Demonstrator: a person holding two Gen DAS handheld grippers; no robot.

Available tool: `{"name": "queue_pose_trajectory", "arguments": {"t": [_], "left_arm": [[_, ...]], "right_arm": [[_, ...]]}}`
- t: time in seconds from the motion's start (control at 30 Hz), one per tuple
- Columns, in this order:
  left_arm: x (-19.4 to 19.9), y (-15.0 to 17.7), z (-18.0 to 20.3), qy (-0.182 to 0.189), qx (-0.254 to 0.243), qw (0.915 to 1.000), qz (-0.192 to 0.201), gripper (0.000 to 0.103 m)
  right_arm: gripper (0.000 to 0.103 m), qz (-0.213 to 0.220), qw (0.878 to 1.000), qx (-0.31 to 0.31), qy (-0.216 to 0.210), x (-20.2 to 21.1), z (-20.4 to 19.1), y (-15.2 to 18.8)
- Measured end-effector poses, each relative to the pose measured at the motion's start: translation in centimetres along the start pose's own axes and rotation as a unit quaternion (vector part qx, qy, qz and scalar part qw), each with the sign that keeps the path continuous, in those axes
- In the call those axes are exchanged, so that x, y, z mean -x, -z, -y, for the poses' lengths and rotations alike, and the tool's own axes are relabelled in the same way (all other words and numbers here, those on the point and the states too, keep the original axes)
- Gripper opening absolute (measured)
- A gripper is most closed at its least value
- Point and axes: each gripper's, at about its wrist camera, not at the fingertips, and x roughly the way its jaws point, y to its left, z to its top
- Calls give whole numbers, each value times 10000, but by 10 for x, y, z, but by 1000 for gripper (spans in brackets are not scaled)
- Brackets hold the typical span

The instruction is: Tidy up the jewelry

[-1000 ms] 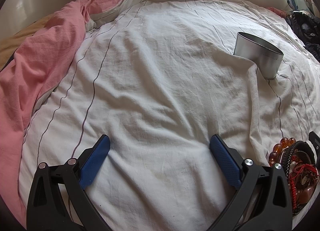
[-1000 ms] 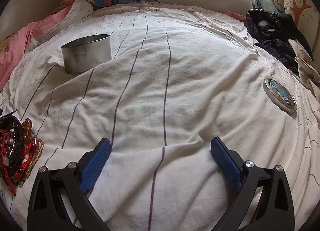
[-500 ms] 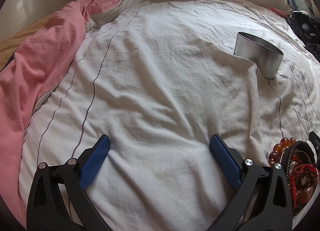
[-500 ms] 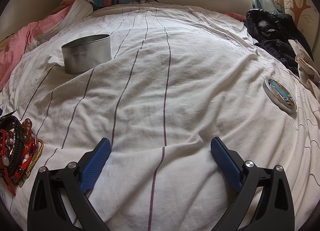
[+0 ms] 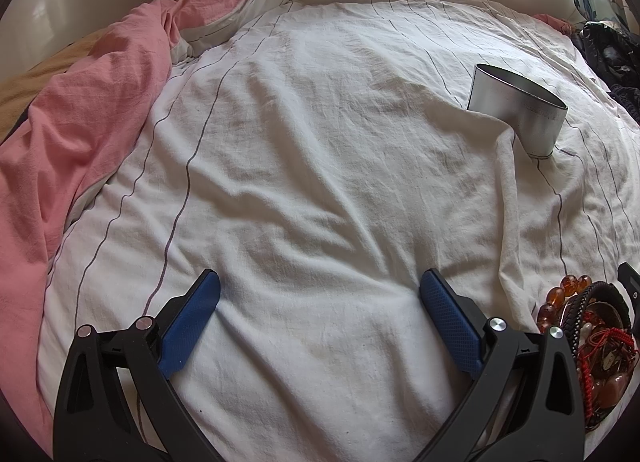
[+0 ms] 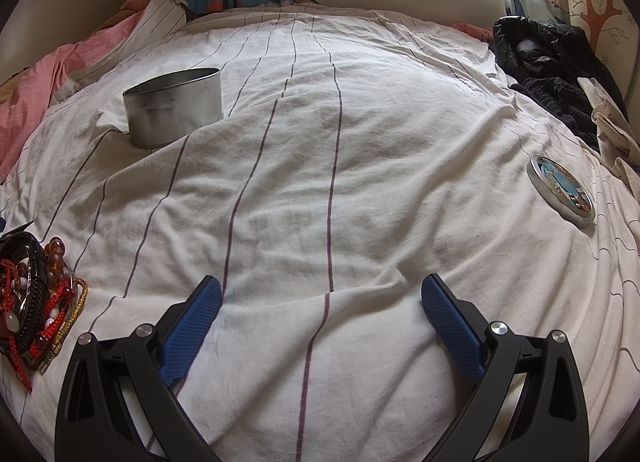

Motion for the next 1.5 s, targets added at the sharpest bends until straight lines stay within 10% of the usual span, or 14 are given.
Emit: {"name": "queue_pose_trajectory", "arguments": {"t": [0.73, 1.03, 1.5], "left_arm": [[13, 0, -19, 246, 361, 9990, 13, 96], [82, 23, 0, 1386, -500, 9850, 897, 96], [84, 36, 47, 1190, -1157, 9828, 806, 96]], "right_arm": [[96, 1158, 9632, 727, -2316, 69, -40, 5], [96, 942, 9632, 1027, -2298, 77, -53, 24], [96, 671, 9716, 205, -2259, 55, -22, 22]]}}
